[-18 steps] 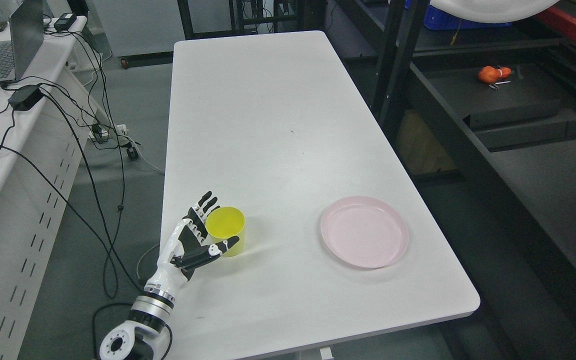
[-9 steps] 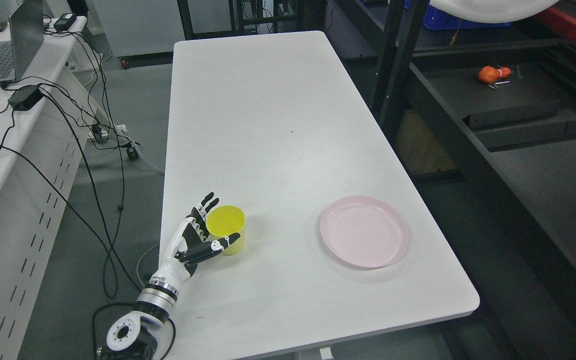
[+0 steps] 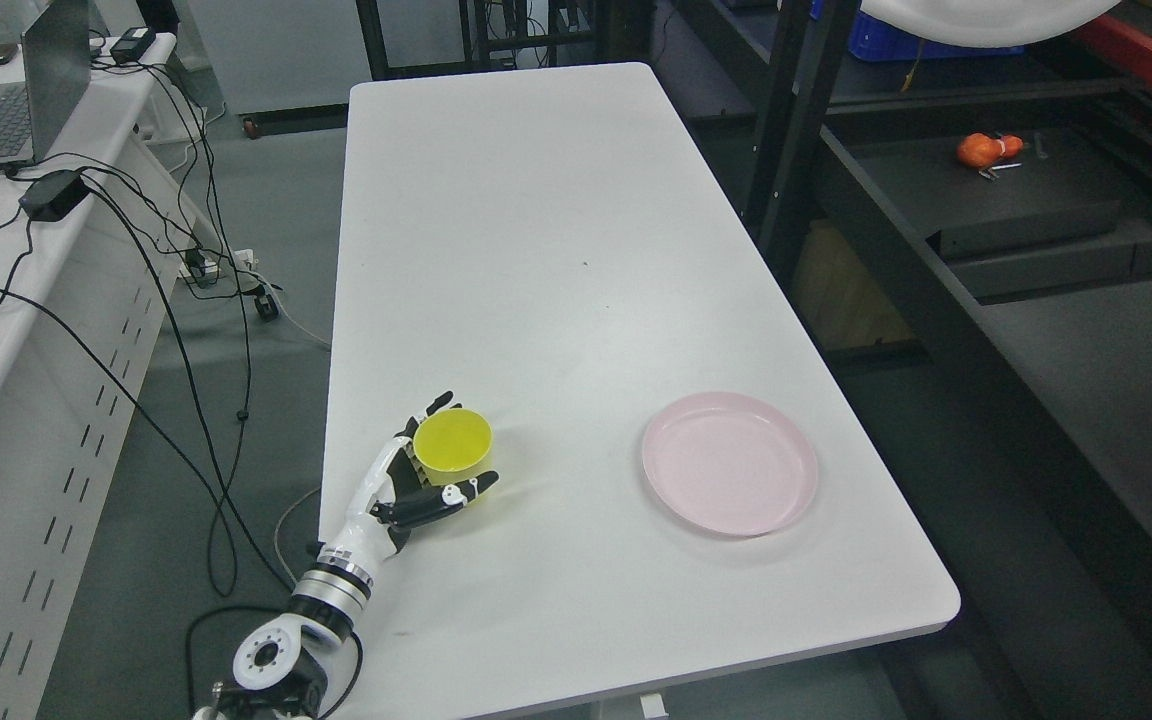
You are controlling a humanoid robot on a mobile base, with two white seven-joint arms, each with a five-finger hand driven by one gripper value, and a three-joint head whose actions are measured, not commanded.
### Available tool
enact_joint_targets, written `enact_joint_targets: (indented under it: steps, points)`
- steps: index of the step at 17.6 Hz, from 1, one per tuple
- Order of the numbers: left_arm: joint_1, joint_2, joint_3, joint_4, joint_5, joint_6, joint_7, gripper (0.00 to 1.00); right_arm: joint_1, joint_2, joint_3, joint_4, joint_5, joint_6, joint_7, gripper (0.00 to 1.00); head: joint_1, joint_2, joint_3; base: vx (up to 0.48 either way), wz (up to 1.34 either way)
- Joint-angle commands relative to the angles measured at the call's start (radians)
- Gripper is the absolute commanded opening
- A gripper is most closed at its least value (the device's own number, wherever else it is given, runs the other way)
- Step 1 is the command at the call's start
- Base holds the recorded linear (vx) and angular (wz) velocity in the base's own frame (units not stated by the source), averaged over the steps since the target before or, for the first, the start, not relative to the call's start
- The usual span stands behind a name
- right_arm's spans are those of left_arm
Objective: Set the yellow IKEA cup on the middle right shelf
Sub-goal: 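Close the left hand fingers around the yellow cup, then lift the yellow cup with the left hand while turning toward the shelves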
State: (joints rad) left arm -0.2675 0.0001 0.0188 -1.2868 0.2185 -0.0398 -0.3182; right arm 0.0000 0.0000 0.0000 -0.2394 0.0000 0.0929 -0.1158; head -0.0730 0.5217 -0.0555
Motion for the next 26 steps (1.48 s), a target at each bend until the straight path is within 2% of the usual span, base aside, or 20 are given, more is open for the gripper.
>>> enact_joint_targets:
  steps: [1, 4, 5, 12, 17, 26]
  points:
    - [0.008, 0.017, 0.002, 0.041, 0.001, -0.03, -0.001, 0.54, 0.014, -0.017, 0.017, 0.0, -0.025, 0.001, -0.001, 0.99, 0.0, 0.0, 0.0, 0.0, 0.0]
    - [0.031, 0.017, 0.033, 0.031, 0.108, -0.17, 0.001, 0.07, 0.014, -0.017, 0.017, 0.0, -0.025, 0.001, -0.001, 0.99, 0.0, 0.0, 0.0, 0.0, 0.0]
    - [0.039, 0.017, 0.036, 0.017, 0.132, -0.181, 0.001, 0.0, 0.014, -0.017, 0.017, 0.0, -0.025, 0.001, -0.001, 0.99, 0.0, 0.0, 0.0, -0.005, -0.02]
    - [0.131, 0.017, 0.125, -0.281, 0.142, -0.189, -0.001, 0.0, 0.014, -0.017, 0.017, 0.0, -0.025, 0.001, -0.001, 0.99, 0.0, 0.0, 0.0, -0.015, 0.0]
    - [0.171, 0.017, 0.161, -0.347, 0.142, -0.201, -0.001, 0.0, 0.014, -0.017, 0.017, 0.0, -0.025, 0.001, -0.001, 0.99, 0.0, 0.0, 0.0, -0.114, -0.04]
    - [0.218, 0.017, 0.185, -0.378, 0.142, -0.222, 0.001, 0.0, 0.014, -0.017, 0.017, 0.0, -0.025, 0.001, -0.001, 0.99, 0.0, 0.0, 0.0, -0.214, -0.12]
